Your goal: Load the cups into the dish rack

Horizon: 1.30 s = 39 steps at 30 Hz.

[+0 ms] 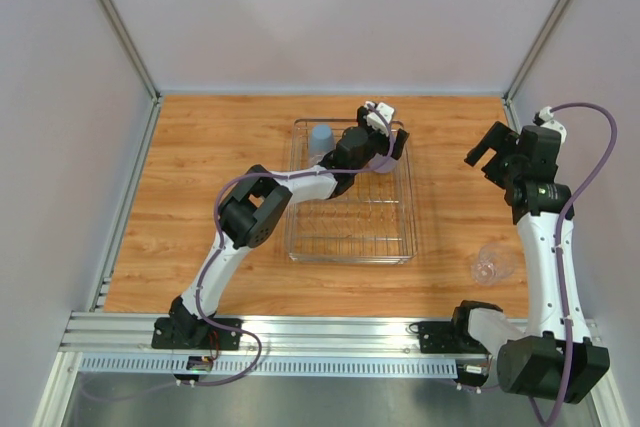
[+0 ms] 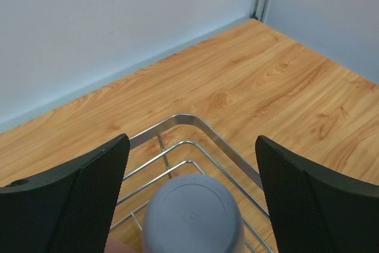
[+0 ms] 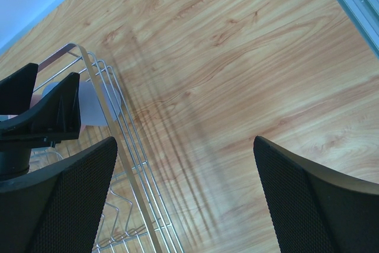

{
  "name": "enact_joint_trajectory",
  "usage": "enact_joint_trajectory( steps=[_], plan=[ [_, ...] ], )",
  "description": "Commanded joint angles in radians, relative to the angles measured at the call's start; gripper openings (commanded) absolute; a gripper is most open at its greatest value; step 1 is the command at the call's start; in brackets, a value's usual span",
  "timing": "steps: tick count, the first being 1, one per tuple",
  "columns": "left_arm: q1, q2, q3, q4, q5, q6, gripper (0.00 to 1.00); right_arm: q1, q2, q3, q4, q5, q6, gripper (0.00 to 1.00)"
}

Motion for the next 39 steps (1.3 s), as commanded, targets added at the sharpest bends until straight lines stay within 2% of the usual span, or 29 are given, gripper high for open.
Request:
enact_joint_trajectory(
  steps=[1,7,11,14,15,17,18,21,23,25,27,29,31,35,39],
  plan=[
    [-0.009,0.002,0.029,0.054,0.02,0.026,0.95,0.006,-0.005,0.004,0.021,0.002,-0.019,1.0],
    [-0.009,-0.024,0.069,0.039,0.025,0.014,0.95,0.006,-0.005,0.008,0.012,0.011,-0.015,1.0],
    [-0.009,-0.082,0.107,-0.004,0.028,0.006,1.0,-0.002,-0.008,0.025,-0.058,0.059,-0.012,1.0],
    [-0.009,-0.17,0.159,-0.163,0.031,-0.035,1.0,-0.043,-0.024,0.05,-0.156,0.059,-0.019,1.0],
    [-0.011,-0.234,0.185,-0.294,0.031,-0.057,1.0,-0.059,-0.034,0.063,-0.196,0.057,-0.004,1.0],
    [-0.009,-0.314,0.184,-0.421,0.031,-0.118,1.0,-0.122,-0.057,0.057,-0.306,0.031,0.022,1.0],
    [-0.009,-0.404,0.143,-0.515,0.033,-0.129,1.0,-0.146,-0.085,0.045,-0.334,0.022,0.051,1.0],
    [-0.009,-0.594,0.006,-0.654,0.048,-0.106,1.0,-0.232,-0.119,-0.024,-0.407,0.03,0.094,1.0],
    [-0.009,-0.668,-0.023,-0.775,0.056,-0.088,1.0,-0.3,-0.12,-0.044,-0.476,0.075,0.134,1.0],
    [-0.009,-0.746,-0.012,-0.948,0.004,-0.091,1.0,-0.333,-0.105,-0.068,-0.517,0.111,0.177,1.0],
    [-0.009,-0.811,-0.015,-1.065,-0.006,-0.092,1.0,-0.366,-0.1,-0.102,-0.531,0.097,0.204,1.0],
    [-0.009,-0.883,-0.052,-1.105,0.013,-0.086,1.0,-0.402,-0.14,-0.16,-0.517,0.077,0.249,0.99],
    [-0.009,-0.941,-0.107,-1.102,0.023,-0.08,1.0,-0.403,-0.177,-0.183,-0.491,0.141,0.266,0.95],
    [-0.009,-1.065,-0.219,-1.096,0.033,-0.055,1.0,-0.406,-0.214,-0.217,-0.484,0.224,0.246,0.93],
    [-0.009,-1.116,-0.256,-1.115,0.016,-0.048,1.0,-0.406,-0.203,-0.271,-0.453,0.168,0.293,0.83]
  ],
)
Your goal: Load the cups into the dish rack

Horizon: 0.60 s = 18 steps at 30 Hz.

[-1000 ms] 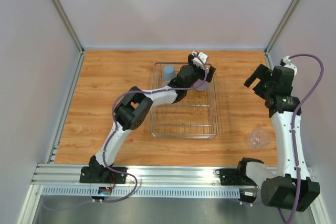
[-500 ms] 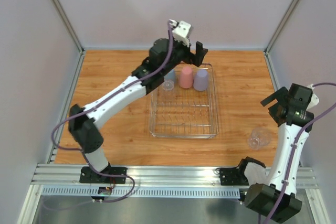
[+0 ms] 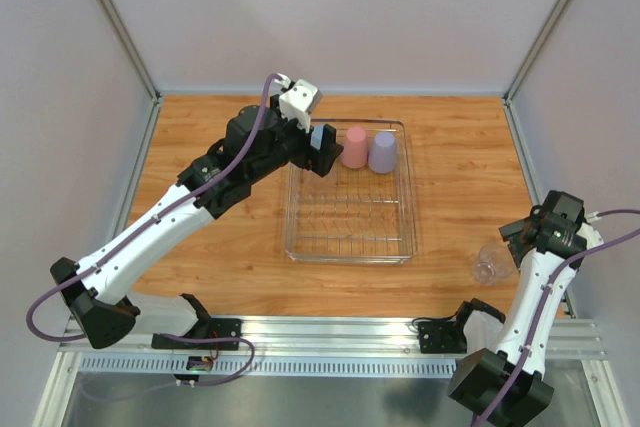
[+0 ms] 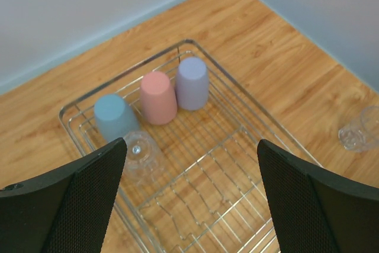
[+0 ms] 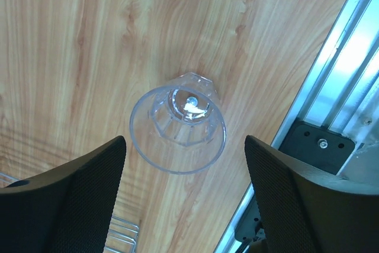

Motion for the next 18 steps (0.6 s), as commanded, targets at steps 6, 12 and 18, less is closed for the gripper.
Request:
enact_joint_trajectory(
  steps=[6,12,18],
  plan=[
    [-0.006,-0.093,-0.017,-0.054,-0.003,0.038,1.0,-0.005,0.064,-0.154,0.105,0.034,0.155,0.82],
    [-0.006,-0.102,-0.026,-0.062,-0.005,0.033,1.0,-0.005,0.143,-0.181,0.215,0.053,0.14,0.73],
    [-0.006,-0.102,-0.015,-0.071,-0.02,0.035,1.0,-0.005,0.211,-0.208,0.266,0.068,0.147,0.01]
  ],
)
